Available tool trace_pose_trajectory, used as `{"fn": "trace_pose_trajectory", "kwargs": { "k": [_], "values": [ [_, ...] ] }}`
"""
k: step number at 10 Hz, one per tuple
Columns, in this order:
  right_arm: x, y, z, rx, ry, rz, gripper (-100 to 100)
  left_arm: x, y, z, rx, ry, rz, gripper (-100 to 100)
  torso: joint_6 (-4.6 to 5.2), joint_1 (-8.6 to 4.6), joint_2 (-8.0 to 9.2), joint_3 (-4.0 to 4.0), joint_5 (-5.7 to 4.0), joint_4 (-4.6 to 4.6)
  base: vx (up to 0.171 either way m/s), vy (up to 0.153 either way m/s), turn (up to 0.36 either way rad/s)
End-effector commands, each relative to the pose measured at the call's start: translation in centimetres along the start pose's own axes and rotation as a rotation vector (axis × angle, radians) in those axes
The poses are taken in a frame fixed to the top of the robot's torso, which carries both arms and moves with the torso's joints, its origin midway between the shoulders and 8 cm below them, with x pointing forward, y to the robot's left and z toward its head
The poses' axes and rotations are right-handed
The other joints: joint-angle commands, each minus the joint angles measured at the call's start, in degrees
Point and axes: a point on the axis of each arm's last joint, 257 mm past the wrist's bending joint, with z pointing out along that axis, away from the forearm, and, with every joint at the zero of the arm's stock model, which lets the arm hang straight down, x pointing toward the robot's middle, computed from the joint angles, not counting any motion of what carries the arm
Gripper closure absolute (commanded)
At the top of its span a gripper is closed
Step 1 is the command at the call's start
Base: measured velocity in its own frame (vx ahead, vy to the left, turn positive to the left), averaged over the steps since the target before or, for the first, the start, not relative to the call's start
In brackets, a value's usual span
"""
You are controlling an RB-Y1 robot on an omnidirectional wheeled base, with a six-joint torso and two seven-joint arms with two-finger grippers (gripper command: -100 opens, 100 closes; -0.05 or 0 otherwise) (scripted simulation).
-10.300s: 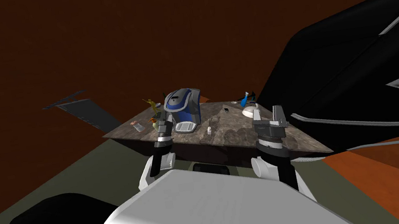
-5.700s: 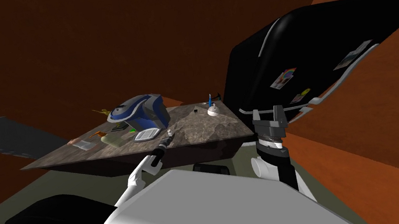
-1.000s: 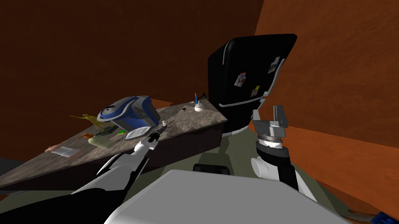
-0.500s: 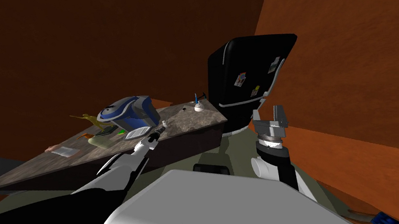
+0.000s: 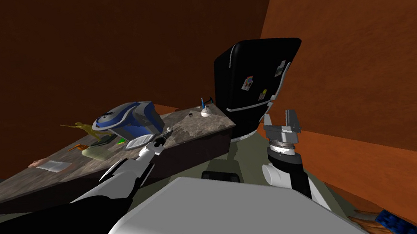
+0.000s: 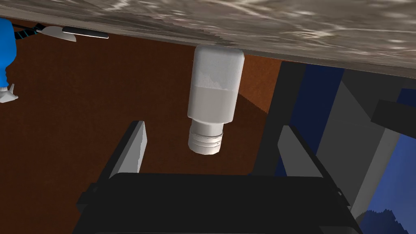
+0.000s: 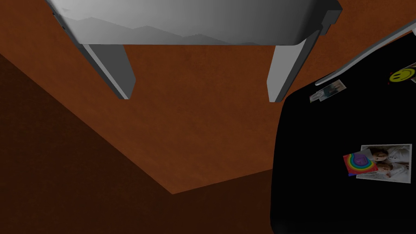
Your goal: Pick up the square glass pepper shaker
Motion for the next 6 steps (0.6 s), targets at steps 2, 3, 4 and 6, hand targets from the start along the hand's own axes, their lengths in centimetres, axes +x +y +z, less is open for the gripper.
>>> {"fn": "trace_pose_trajectory", "kwargs": {
  "k": [2,3,4,6],
  "values": [
    [0.0,0.0,0.0,0.0,0.0,0.0,0,-0.6,1.16,0.25,-0.039,0.014,-0.016,-100,0.01,0.01,-0.02,-0.01,0.0,0.0,0.017,0.014,-0.119],
    [0.0,0.0,0.0,0.0,0.0,0.0,0,-0.52,0.95,0.2,-0.029,0.01,-0.012,-100,0.0,0.01,-0.01,-0.01,0.01,-0.01,0.007,0.007,-0.019],
    [0.0,0.0,0.0,0.0,0.0,0.0,0,-0.53,1.01,0.21,-0.032,0.011,-0.014,0,-0.03,-0.01,0.02,0.01,0.01,0.0,0.0,0.0,0.0],
    [0.0,0.0,0.0,0.0,0.0,0.0,0,-0.53,1.0,0.21,-0.031,0.011,-0.014,100,-0.03,-0.04,0.05,0.03,0.0,0.01,0.0,0.0,0.0]
  ]
}}
